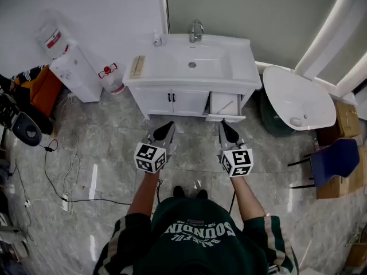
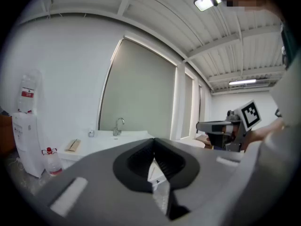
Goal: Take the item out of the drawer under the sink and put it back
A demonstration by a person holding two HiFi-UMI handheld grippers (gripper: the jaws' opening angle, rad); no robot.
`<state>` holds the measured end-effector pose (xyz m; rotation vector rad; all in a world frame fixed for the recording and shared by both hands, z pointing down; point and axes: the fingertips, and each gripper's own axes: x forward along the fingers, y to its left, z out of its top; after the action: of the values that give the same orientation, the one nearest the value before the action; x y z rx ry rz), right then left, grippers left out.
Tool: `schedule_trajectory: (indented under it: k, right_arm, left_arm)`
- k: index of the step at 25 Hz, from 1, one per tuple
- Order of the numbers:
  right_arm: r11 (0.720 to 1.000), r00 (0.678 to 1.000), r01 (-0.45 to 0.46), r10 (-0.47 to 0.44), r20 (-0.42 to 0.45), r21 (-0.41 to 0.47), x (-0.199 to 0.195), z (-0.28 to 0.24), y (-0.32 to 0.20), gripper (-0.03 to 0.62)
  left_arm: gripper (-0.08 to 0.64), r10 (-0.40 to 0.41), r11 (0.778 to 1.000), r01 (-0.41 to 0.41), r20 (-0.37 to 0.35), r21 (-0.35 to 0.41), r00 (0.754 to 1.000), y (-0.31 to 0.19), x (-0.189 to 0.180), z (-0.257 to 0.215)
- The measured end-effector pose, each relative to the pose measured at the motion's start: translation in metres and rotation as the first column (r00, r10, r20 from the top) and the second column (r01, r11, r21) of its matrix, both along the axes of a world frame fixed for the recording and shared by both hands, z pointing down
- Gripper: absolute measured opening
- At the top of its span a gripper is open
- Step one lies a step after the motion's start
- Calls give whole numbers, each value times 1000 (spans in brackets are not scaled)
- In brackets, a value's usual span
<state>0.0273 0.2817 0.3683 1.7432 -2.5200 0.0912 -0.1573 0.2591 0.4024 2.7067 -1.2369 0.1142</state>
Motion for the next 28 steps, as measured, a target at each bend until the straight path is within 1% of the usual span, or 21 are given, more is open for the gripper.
schedule_trajectory:
  k: [3,9,13,18,24,28]
  right_arm:
    - [1000,999,13,-13,45,-11,-2,2,1,2]
    - [998,998,46,-44,45,-31,-14,12,4,2]
    - [996,998,62,-60,30,-57,-24,20,4,2]
    - [998,999,36,-35,6,-51,-30,21,-1,2]
    - [999,1000,17,-16,14,-51,-40,23,-7,2]
    - [999,1000,0,1,20,-45,-50,21,-11,2]
  left_arm:
    - [51,1,1000,-1,-6,-6,1000,1,-2,2]
    - [50,5,1000,-5,-10,-14,1000,0,-7,5]
    - [50,9,1000,-9,-13,-16,1000,1,-10,9]
    - [49,23,1000,-23,4,-14,1000,-3,-15,15]
    - [50,49,999,-49,19,-21,999,-11,-28,24]
    - [50,76,997,-76,21,-14,997,-21,-35,23]
